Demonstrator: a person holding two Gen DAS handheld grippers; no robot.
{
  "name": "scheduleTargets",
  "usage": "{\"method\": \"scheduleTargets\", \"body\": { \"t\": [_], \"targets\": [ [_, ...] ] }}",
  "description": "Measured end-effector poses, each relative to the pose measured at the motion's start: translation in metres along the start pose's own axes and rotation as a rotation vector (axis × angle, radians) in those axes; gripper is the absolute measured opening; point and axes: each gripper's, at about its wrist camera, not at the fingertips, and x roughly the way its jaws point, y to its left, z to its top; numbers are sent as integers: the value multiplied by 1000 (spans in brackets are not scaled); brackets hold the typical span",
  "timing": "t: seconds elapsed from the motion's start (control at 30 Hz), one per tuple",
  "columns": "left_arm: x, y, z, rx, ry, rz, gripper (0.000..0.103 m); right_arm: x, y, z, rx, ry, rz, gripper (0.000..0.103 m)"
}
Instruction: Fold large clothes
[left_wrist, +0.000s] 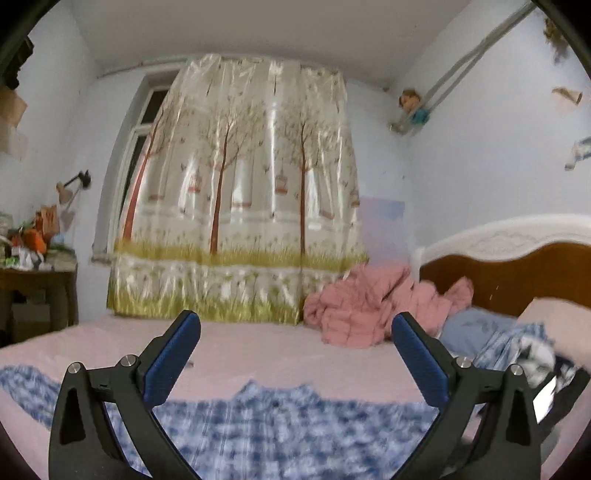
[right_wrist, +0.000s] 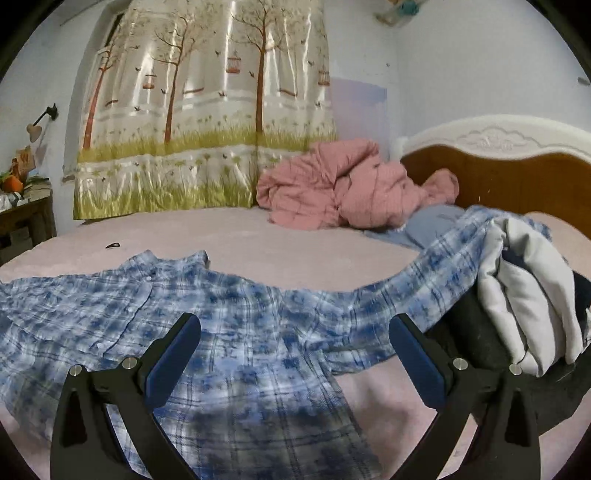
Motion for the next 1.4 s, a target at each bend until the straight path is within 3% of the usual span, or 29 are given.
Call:
{"method": "scheduleTargets", "body": {
  "t": [0.1, 0.2, 0.27, 0.33, 0.4, 0.47, 0.53, 0.63, 0.8, 0.87, 0.93, 1.0, 1.03, 1.07, 1.17, 1.3, 1.4],
  "targets": [
    [23, 13, -39, 34, 85, 57, 103, 0, 0, 1, -9, -8, 0, 103],
    [46, 27, -75, 34, 182, 182, 103, 2, -7, 5, -14, -7, -10, 90],
    [57, 37, -94, -20, 275, 188, 103, 6, -31, 14, 76, 16, 20, 88],
    [59, 41, -109, -36, 354, 165, 103, 7, -79, 18, 279, 32, 36, 88],
    [57, 44, -113, -7, 368, 176, 103, 6, -122, 15, 462, 32, 15, 87],
    [55, 46, -111, 1, 361, 168, 103, 8, -156, 15, 557, 28, -81, 79],
    [55, 50, -111, -19, 358, 147, 103, 19, -168, 27, 533, 33, -156, 78],
    [56, 52, -114, -3, 336, 150, 103, 53, -166, 54, 395, 141, -160, 72],
    [59, 63, -114, -40, 347, 187, 103, 75, -170, 68, 430, 163, -285, 69],
    [59, 70, -114, -98, 361, 197, 103, 81, -162, 69, 374, 169, -340, 56],
    [56, 77, -111, -153, 361, 174, 103, 89, -159, 69, 319, 204, -421, 20],
    [53, 80, -107, -170, 349, 181, 103, 85, -162, 70, 330, 197, -394, 8],
    [52, 81, -106, -174, 343, 184, 103, 76, -159, 72, 338, 161, -319, 3],
    [52, 82, -105, -177, 341, 183, 103, 69, -153, 75, 327, 135, -285, 3],
    [53, 85, -105, -195, 345, 178, 103, 56, -120, 90, 217, 99, -297, 3],
    [53, 86, -106, -193, 342, 187, 103, 52, -86, 102, 203, 106, -206, 3],
    [51, 87, -104, -185, 325, 193, 103, 43, -27, 103, 101, 103, -84, 3]
  ]
}}
